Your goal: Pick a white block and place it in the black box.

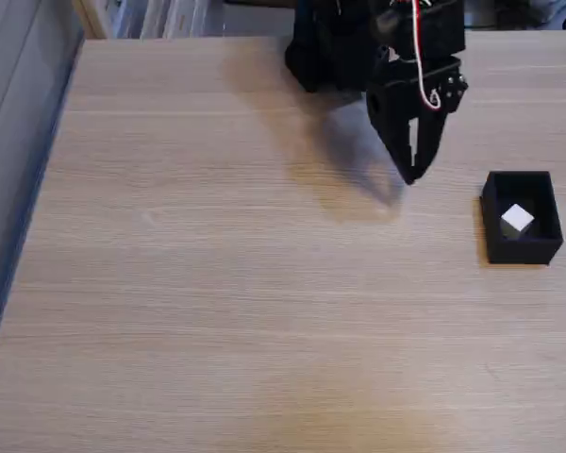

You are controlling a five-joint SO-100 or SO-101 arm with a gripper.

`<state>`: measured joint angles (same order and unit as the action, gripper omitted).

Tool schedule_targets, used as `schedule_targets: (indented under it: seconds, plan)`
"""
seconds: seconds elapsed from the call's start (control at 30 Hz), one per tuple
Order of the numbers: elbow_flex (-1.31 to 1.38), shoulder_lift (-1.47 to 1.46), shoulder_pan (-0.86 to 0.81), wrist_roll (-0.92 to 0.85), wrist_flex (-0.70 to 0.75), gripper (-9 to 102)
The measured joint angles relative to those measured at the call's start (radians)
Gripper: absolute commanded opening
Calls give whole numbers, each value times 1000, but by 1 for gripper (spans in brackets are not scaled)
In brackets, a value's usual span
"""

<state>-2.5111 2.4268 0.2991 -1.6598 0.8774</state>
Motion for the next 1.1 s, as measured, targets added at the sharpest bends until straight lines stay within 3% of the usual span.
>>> schedule_targets:
  seconds: [0.5, 0.8, 1.1]
  plan:
    - [-577, 692, -328, -121, 282, 0]
    - [-580, 873, -298, 35, 451, 0]
    - [-581, 899, -252, 51, 466, 0]
